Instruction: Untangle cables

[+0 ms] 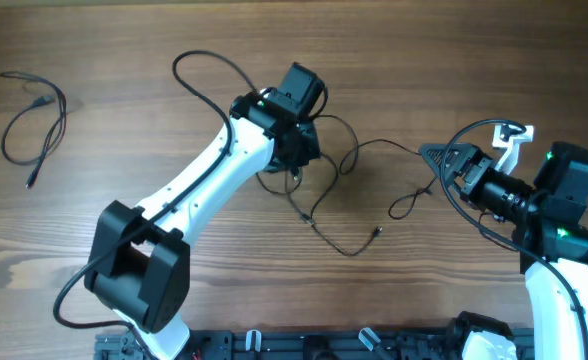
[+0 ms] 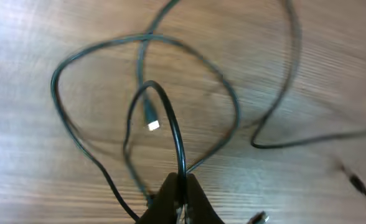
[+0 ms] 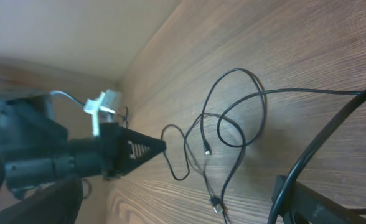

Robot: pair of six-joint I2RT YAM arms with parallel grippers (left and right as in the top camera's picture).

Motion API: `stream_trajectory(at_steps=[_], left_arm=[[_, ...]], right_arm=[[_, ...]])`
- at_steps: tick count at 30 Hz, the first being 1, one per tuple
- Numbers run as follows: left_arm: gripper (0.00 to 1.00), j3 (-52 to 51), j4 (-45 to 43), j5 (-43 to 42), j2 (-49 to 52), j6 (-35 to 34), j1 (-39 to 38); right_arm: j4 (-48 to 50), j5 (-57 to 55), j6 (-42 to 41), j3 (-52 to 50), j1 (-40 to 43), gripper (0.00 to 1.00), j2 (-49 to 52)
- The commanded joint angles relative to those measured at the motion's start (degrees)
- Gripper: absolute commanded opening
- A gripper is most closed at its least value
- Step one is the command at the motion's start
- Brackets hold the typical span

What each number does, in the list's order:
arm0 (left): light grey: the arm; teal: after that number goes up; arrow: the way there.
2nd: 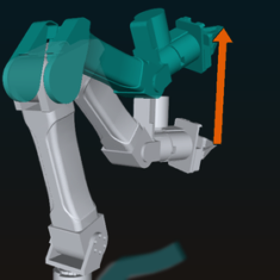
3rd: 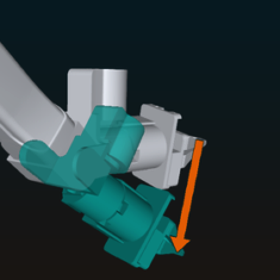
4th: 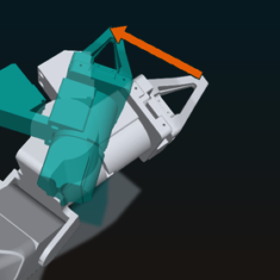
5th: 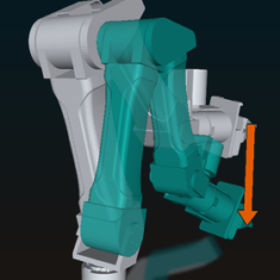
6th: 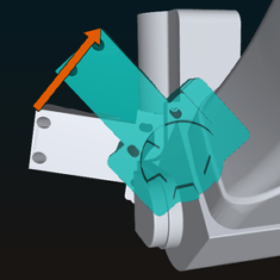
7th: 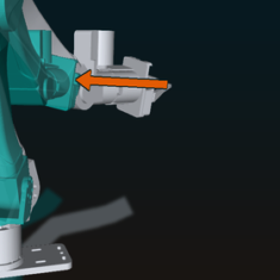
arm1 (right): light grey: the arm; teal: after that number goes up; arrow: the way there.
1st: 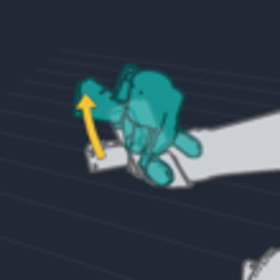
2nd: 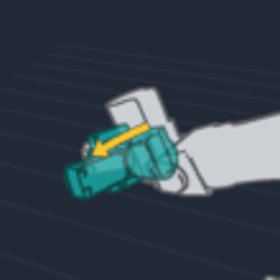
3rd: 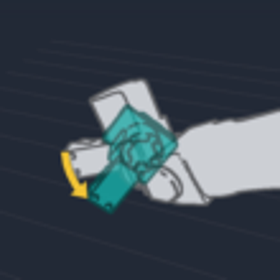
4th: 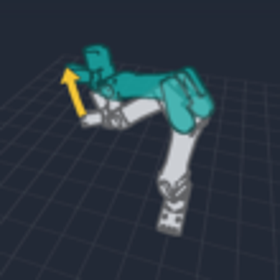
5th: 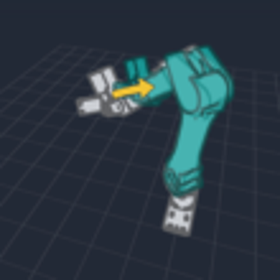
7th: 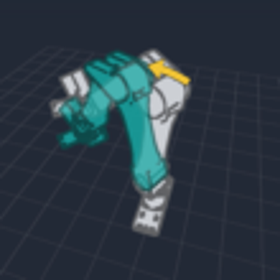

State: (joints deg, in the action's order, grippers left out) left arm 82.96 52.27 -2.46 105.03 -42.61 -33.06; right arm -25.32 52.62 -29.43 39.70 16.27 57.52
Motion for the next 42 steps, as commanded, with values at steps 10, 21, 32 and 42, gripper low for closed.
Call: stream_trajectory(at_steps=[10, 21, 32, 42], left_arm=[[1.00, -6.1, -3.9, 3.5, 0.7, 6.2, -10.0], [0.71, -14.1, -11.2, 7.8, 5.1, 19.5, -13.1], [0.04, -14.9, -11.6, 2.4, 9.7, 21.4, -13.6], [0.04, -11.6, -0.2, 13.2, -18.6, 21.8, -1.1]], right_arm=[[-5.1, -5.3, 4.4, 0.0, -0.2, 1.00, -0.6], [-8.2, -12.7, 5.7, 0.0, -0.2, 1.00, -0.6], [-8.4, -16.7, 5.7, 0.0, -0.2, 1.00, -0.6], [-8.4, -23.1, 5.2, 0.0, -0.2, 1.00, -0.6]])
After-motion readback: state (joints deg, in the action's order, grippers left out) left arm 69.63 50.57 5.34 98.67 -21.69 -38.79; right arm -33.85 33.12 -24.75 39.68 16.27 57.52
